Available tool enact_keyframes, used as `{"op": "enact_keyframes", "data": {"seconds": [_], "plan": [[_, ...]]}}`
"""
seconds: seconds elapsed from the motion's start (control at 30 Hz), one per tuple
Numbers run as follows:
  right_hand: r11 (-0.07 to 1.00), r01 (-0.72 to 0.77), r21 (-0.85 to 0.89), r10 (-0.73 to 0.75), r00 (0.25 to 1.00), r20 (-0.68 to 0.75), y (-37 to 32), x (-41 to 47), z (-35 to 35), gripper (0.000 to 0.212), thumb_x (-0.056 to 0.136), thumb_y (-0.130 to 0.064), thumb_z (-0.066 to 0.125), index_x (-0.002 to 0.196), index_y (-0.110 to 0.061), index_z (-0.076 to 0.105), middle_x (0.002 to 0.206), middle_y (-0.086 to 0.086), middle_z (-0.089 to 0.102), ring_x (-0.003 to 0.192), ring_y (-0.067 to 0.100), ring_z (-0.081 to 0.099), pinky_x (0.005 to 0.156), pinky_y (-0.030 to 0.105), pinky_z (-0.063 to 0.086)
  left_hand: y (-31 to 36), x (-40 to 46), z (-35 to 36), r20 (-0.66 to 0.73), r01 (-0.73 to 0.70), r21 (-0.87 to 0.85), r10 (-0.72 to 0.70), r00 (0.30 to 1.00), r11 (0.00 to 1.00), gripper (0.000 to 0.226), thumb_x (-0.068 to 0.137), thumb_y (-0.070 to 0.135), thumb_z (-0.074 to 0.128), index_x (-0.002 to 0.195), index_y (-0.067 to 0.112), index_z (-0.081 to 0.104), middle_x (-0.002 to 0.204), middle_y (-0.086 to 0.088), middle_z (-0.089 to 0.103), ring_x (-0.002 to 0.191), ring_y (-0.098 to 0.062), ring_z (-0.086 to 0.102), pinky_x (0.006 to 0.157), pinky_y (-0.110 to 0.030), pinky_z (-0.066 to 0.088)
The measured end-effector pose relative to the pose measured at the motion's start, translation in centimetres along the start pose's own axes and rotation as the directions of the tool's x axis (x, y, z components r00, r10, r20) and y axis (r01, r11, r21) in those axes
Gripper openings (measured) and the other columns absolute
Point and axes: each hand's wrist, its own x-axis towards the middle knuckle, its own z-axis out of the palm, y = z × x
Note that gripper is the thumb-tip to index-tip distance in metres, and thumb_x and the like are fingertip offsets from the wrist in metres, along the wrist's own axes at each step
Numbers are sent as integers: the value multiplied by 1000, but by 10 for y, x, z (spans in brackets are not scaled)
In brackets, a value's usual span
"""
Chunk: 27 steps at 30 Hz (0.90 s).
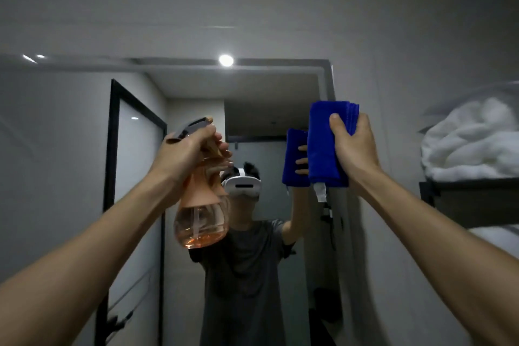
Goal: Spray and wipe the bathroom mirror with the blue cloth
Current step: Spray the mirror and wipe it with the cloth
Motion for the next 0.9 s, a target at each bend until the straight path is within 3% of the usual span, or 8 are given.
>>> {"op": "enact_keyframes", "data": {"seconds": [0.2,0.33,0.4,0.5,0.57,0.73,0.83,0.9], "plan": [[999,14,-37,-17,998,-69,-10,55,1,32,100,-41,48,125,-23,39,104,4,62,80,27,70,67,49,62,9,36,31,34,-22,51,21,999,998,16,96,18,56,86,8,63,72,-7,67,68,-16,68,59,-26,59],[997,-8,-76,0,994,-105,-5,70,7,37,101,-39,47,131,-20,37,100,1,59,79,21,67,72,45,61,4,47,41,0,-34,135,35,999,990,16,93,21,61,84,8,66,77,-11,70,82,-29,71,82,-44,58],[996,-6,-91,-4,993,-116,0,76,9,39,101,-40,47,133,-19,36,104,2,58,78,19,65,71,42,60,2,51,44,-9,-27,149,28,1000,988,16,92,21,63,84,7,66,78,-13,70,79,-30,71,89,-51,55],[994,16,-111,-31,991,-132,6,83,12,40,102,-42,46,132,-19,37,107,3,57,76,16,62,62,35,55,-2,56,48,-50,4,115,2,999,993,18,93,22,62,81,8,64,65,-8,66,61,-21,65,73,-42,56],[992,32,-123,-50,988,-145,9,88,15,39,102,-42,46,131,-18,38,107,3,57,76,15,61,62,33,53,-3,58,49,-62,57,26,-55,997,998,21,91,24,64,79,8,63,62,-8,62,56,-22,60,62,-37,47],[986,90,-140,-113,979,-171,5,102,23,38,103,-40,44,132,-16,38,108,2,54,73,11,57,53,25,44,-4,62,46,-13,136,-24,-137,991,990,22,90,26,62,78,8,60,66,-11,57,56,-25,56,60,-34,41],[979,115,-168,-150,967,-207,-2,109,30,39,102,-41,43,132,-16,38,118,6,55,87,21,62,70,37,55,-2,62,43,53,100,-1,-100,994,995,20,94,23,58,80,9,59,72,-11,61,66,-24,59,76,-38,41],[971,133,-201,-180,955,-237,-4,111,31,42,102,-42,44,134,-16,38,126,8,54,101,27,62,83,44,55,1,62,39,77,50,24,-52,996,998,21,97,24,55,84,9,61,80,-13,66,73,-25,65,76,-36,47]]}}
